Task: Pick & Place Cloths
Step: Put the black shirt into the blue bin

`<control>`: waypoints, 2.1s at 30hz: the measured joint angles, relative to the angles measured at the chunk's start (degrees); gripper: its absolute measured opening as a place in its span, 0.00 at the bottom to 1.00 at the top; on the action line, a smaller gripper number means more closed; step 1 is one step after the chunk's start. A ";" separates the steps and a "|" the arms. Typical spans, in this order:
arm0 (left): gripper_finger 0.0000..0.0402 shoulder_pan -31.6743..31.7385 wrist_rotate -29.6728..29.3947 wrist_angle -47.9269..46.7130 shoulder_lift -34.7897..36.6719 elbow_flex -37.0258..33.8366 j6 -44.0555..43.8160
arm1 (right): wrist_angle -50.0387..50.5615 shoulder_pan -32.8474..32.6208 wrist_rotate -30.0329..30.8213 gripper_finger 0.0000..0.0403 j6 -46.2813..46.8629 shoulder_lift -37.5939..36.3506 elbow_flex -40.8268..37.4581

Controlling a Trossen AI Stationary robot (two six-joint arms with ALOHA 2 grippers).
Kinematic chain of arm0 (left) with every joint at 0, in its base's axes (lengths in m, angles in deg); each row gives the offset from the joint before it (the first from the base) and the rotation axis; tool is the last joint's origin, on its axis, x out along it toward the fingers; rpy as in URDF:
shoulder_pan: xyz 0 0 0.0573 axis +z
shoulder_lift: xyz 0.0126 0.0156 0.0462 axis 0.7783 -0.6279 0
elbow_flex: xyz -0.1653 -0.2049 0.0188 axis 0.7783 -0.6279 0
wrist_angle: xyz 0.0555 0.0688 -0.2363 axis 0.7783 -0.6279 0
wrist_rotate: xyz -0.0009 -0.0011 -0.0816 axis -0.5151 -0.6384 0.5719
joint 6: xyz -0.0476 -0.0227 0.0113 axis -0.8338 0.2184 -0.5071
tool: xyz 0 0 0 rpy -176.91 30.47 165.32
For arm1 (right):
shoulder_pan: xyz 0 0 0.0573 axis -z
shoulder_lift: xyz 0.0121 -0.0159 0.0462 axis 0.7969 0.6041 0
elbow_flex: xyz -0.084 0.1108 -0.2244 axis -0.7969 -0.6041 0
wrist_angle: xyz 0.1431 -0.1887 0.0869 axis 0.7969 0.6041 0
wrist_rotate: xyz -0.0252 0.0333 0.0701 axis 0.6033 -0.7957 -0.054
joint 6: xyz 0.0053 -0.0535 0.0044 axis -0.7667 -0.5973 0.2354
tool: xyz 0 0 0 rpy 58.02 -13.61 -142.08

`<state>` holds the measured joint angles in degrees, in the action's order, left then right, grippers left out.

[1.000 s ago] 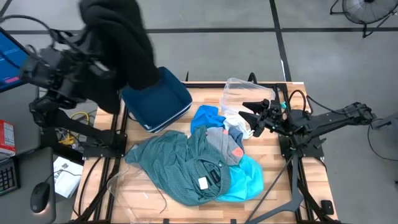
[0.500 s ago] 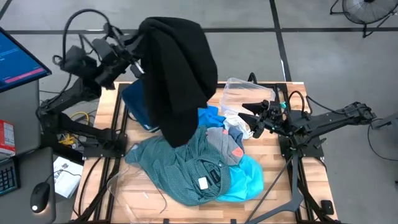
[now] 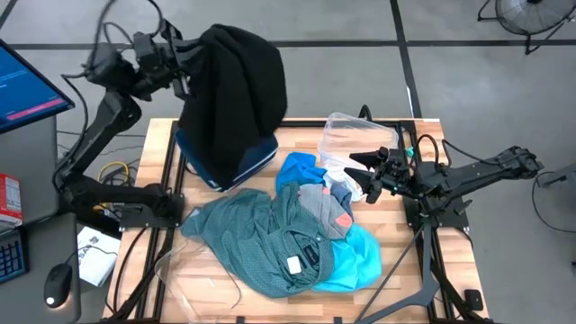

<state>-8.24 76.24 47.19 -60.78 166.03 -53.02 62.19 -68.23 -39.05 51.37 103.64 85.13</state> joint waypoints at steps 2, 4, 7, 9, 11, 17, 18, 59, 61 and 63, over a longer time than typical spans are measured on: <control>0.01 0.45 0.00 -0.24 -0.03 -2.05 0.05 | 0.01 0.02 0.00 0.77 0.00 0.00 -0.01; 0.01 0.81 -0.01 -0.22 0.04 -4.66 1.28 | 0.02 0.02 0.00 0.77 0.00 0.00 -0.01; 0.01 2.22 -1.59 -1.10 0.97 -9.00 2.98 | 0.04 -0.04 0.00 0.77 0.02 0.00 0.00; 0.00 3.93 -2.03 -1.31 1.90 -11.68 2.94 | 0.09 -0.38 0.00 0.77 0.21 0.00 0.00; 0.00 5.86 -2.39 -2.45 3.34 -14.39 2.82 | 0.13 -0.81 0.00 0.77 0.20 0.00 -0.01; 0.00 12.09 -3.61 -7.48 9.20 -22.14 2.97 | 1.09 -1.57 0.00 0.77 0.17 0.00 0.00; 0.00 12.72 -4.47 -8.89 10.18 -23.48 2.96 | 1.26 -1.57 0.00 0.77 0.16 0.00 -0.01; 0.00 -4.33 -24.17 -44.43 -6.80 -30.36 4.37 | 3.32 0.94 0.20 0.77 0.34 0.00 -0.01; 0.01 -5.37 -21.94 -43.75 -9.85 -30.36 2.81 | 3.34 0.92 0.19 0.77 1.24 0.00 -0.01; 0.01 -6.90 -19.45 -42.49 -12.72 -30.38 1.92 | 3.34 0.92 0.20 0.77 1.34 0.00 -0.01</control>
<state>-15.15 56.79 4.69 -73.50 135.65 -51.09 65.54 -67.31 -38.85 52.71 103.64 85.12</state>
